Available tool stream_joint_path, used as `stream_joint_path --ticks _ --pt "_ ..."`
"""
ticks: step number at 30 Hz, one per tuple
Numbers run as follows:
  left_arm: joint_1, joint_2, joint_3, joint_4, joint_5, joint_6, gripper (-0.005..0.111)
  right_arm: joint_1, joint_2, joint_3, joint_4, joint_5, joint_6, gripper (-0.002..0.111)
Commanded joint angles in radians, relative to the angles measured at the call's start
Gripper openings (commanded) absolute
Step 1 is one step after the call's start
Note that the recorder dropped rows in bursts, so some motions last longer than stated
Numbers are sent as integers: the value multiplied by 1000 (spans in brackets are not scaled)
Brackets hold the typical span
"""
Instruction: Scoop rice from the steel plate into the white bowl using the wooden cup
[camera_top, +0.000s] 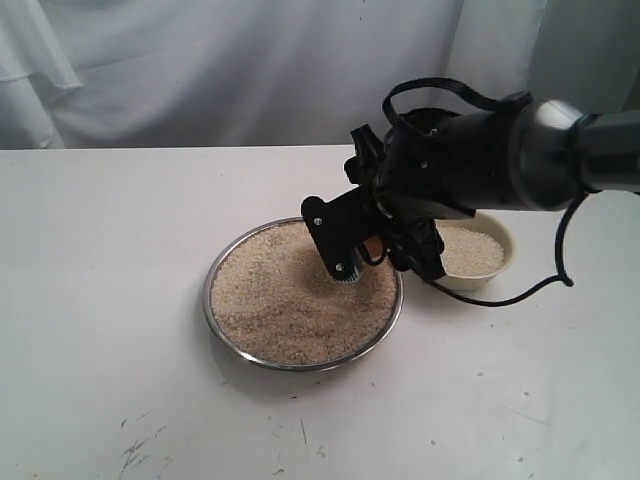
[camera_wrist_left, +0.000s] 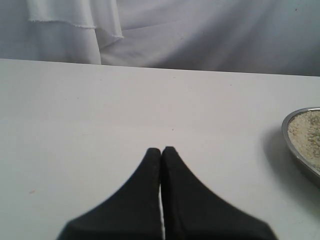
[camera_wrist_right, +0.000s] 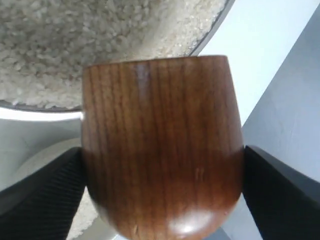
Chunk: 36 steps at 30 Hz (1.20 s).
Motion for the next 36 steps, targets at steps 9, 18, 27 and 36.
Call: stream_joint_path --ticks 9,18,27,36 --pt "-3 -4 5 1 -14 -1 0 50 85 -108 -35 79 -64 0" --pt "-3 -4 5 1 -14 -1 0 73 85 -108 -24 72 -73 0" --pt "-3 -4 5 1 -14 -1 0 119 149 -108 -32 78 -83 0" --pt "-3 -4 5 1 -14 -1 0 169 165 -108 -23 76 -82 0"
